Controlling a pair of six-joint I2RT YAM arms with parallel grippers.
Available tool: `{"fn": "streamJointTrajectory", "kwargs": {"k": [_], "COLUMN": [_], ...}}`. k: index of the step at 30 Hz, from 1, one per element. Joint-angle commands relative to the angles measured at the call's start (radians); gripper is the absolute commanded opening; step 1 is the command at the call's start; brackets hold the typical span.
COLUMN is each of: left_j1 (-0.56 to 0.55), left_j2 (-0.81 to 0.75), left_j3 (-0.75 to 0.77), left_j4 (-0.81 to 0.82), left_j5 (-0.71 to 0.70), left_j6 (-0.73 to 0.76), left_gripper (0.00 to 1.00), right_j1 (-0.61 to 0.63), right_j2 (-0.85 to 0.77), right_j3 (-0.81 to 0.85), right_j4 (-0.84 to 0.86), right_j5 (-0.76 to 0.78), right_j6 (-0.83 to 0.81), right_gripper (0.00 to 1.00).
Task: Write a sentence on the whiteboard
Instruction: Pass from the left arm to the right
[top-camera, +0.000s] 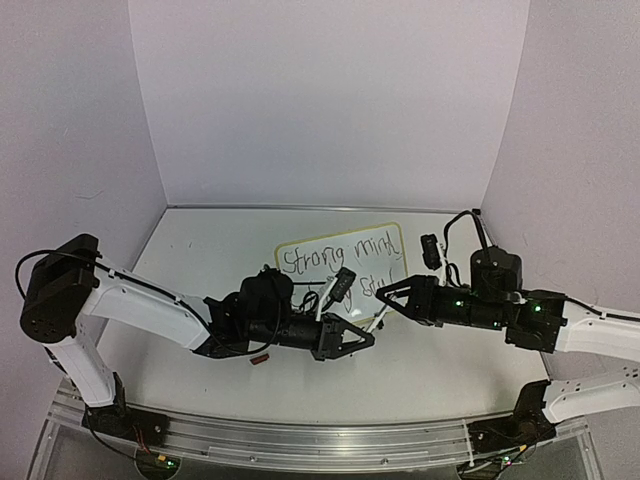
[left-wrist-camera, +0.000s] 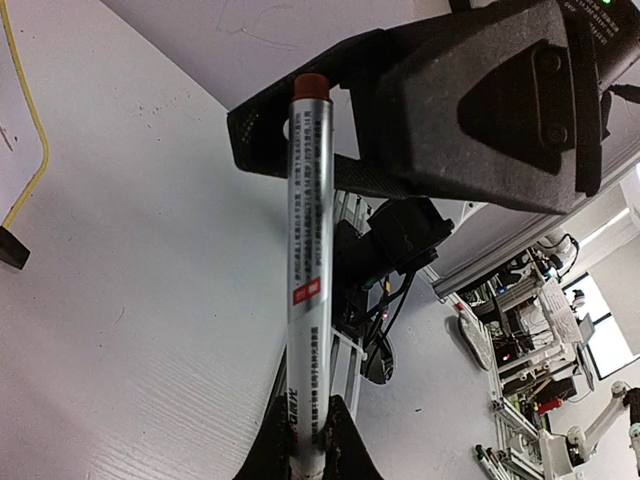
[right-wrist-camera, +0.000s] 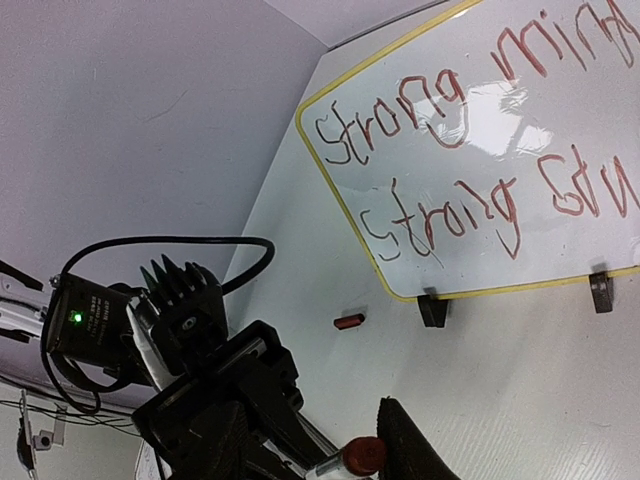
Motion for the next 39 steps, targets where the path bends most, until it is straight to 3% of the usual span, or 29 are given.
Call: {"fn": "streamJointTrajectory", "kwargs": {"k": [1, 8, 14, 18, 20, 25, 26, 28, 33, 36, 39], "left_j1": [0.006, 0.006, 0.006, 0.006, 0.007, 0.007, 0.006, 0.006, 0.021, 0.099, 0.175], "left_j2": [-0.004, -0.009, -0.009, -0.034, -0.062, -0.178, -0.211, -0.262, -0.364, -0.383, -0.413], "left_j3": [0.019, 0.021, 0.028, 0.000, -0.027, -0.063, -0.071, -0.072, -0.057, -0.076, -0.124], "left_j4": [0.080, 0.070, 0.037, 0.022, -0.010, -0.237, -0.283, -0.416, -0.795, -0.921, -0.940], "left_j5": [-0.024, -0.038, -0.049, -0.095, -0.153, -0.322, -0.370, -0.446, -0.548, -0.492, -0.411], "left_j6": [-0.024, -0.020, 0.003, 0.011, -0.005, -0.016, -0.007, 0.037, 0.246, 0.308, 0.326], "left_gripper": [0.00, 0.00, 0.00, 0.01, 0.11, 0.61, 0.65, 0.70, 0.72, 0.70, 0.69], "right_j1": [0.018, 0.036, 0.041, 0.041, 0.041, 0.041, 0.042, 0.040, 0.036, 0.019, -0.013], "right_j2": [0.012, 0.020, 0.009, -0.019, -0.041, -0.095, -0.099, -0.098, -0.062, -0.043, -0.042], "right_j3": [-0.007, -0.023, -0.029, -0.032, -0.022, 0.042, 0.055, 0.077, 0.125, 0.138, 0.135], "right_j4": [0.057, 0.084, 0.108, 0.085, 0.041, -0.177, -0.204, -0.242, -0.295, -0.309, -0.312], "right_j5": [0.030, 0.027, 0.051, 0.130, 0.195, 0.403, 0.432, 0.470, 0.519, 0.518, 0.499], "right_j6": [0.024, 0.038, 0.039, 0.014, -0.009, -0.058, -0.072, -0.105, -0.186, -0.219, -0.228], "right_gripper": [0.36, 0.25, 0.00, 0.00, 0.00, 0.00, 0.00, 0.00, 0.00, 0.00, 0.00]}}
